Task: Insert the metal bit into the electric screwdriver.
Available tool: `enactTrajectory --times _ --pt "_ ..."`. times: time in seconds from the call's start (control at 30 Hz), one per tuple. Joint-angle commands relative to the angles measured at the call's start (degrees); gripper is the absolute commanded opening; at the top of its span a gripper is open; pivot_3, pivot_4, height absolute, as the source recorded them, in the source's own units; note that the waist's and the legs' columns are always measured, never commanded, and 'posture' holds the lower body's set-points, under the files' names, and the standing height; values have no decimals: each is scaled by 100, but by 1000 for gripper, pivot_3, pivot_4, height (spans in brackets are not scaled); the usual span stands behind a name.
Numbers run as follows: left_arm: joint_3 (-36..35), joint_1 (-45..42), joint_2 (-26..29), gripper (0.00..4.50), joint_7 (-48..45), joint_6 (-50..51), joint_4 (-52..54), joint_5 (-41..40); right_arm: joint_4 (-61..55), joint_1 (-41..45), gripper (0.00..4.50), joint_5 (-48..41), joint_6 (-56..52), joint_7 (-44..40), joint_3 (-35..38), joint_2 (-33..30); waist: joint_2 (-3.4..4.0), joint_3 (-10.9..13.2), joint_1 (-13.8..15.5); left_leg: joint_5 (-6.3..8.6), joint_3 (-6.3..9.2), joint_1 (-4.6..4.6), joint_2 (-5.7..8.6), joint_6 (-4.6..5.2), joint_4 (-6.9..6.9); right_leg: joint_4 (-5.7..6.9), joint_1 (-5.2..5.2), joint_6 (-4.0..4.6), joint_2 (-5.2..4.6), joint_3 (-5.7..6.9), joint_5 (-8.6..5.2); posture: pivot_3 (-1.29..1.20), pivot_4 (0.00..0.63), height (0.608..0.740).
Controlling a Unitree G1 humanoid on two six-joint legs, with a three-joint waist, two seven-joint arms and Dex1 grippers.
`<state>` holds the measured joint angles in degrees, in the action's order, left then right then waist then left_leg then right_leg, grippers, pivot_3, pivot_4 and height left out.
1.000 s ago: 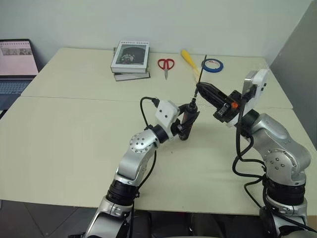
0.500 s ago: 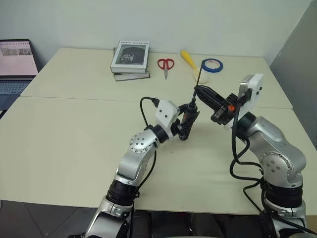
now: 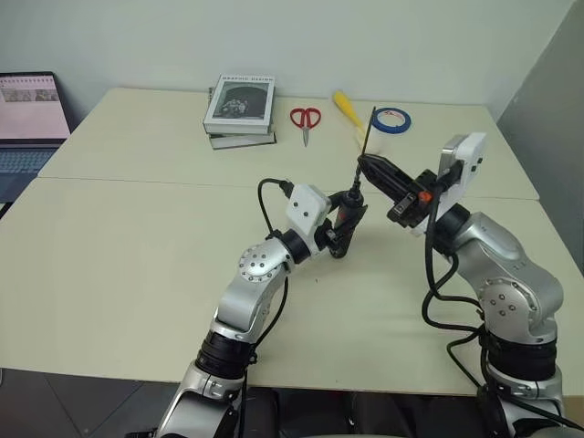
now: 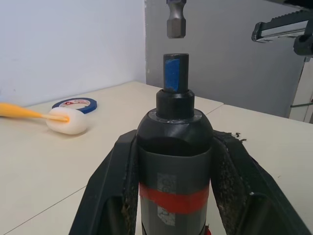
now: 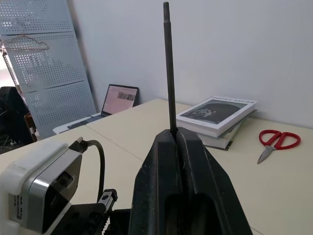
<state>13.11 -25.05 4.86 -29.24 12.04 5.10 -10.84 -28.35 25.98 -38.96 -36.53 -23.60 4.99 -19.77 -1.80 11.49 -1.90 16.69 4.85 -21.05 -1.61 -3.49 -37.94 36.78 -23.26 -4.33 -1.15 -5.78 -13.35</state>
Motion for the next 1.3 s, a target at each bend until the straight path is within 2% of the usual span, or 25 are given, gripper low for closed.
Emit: enactTrajectory --times 0.03,0.73,1.3 --pt "53 31 -28 1658 33 -46 202 44 -30 -58 0 55 177 -47 10 -5 0 0 0 0 0 0 0 0 0 0 0 0 0 0 0 0 150 740" --pt "55 28 -25 1658 25 -33 217 39 31 -123 0 154 314 -291 -151 -124 0 0 -1 0 0 0 0 0 2 -2 0 1 0 0 -2 0 150 740" --pt "90 57 -36 1658 -29 -85 235 71 340 392 0 -434 -784 -855 -108 -902 -1 0 2 0 0 1 0 0 2 -4 0 2 0 0 -2 0 150 740"
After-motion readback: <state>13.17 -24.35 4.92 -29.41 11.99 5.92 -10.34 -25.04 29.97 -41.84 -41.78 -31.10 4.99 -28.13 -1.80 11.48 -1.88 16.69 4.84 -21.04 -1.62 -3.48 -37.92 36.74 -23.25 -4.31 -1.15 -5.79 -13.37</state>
